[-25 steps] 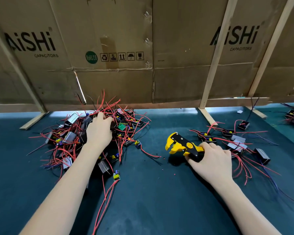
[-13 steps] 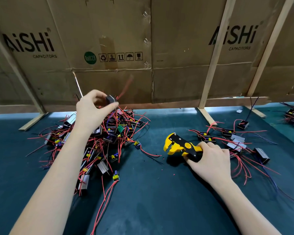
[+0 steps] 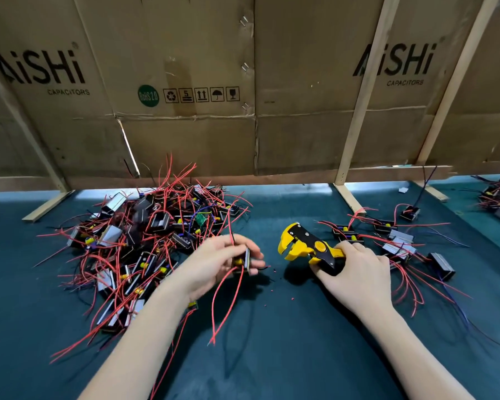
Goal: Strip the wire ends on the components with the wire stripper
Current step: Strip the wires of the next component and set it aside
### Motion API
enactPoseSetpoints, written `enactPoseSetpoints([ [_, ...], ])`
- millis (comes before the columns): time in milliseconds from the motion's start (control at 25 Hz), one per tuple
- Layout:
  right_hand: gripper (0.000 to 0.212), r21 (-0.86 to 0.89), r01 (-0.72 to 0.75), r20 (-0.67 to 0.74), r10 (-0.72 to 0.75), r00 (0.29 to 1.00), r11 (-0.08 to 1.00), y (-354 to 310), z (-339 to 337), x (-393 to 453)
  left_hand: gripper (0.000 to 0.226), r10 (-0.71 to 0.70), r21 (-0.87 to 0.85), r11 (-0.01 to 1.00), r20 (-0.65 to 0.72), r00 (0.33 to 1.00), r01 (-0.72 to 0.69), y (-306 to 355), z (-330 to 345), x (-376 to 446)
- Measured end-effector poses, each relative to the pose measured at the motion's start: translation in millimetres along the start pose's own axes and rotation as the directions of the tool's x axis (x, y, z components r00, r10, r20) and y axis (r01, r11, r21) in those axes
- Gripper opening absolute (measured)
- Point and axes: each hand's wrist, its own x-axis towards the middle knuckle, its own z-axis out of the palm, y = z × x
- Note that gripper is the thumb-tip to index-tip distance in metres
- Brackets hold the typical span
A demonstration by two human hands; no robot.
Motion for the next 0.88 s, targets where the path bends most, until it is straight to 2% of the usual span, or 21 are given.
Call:
enactPoseSetpoints([
  [120,0.046,0.005,0.001,-0.005,-0.001,1.0,1.0,0.5,0.9,-1.0,0.012,-0.035,0.085,0.996,0.028,0.999,0.032,-18.2,2.0,0.6],
  [240,0.045,0.015,0.001,-0.005,-0.001,1.0,1.0,-0.1,1.6,-1.9,0.007,0.051,0.286,0.956,0.034,0.998,-0.059,-22.3,4.3,-2.1],
  [320,0.045,0.012,0.006,-0.012,-0.006,1.0,1.0,-0.2,1.8,-2.2,0.008,0.102,0.358,0.928,0.012,0.995,-0.1,-22.7,4.1,-4.3],
  [560,0.049,0.03,-0.009,-0.085,0.012,0.996,1.0,-2.2,4.3,-5.0,0.004,0.249,0.42,0.887,-0.082,0.965,-0.193,-23.6,1.7,-6.0],
  [880,0.049,-0.009,0.023,-0.168,-0.025,0.985,1.0,-2.6,7.5,-5.8,0.005,0.21,0.405,0.901,-0.09,0.974,-0.157,-26.7,4.9,-5.3],
])
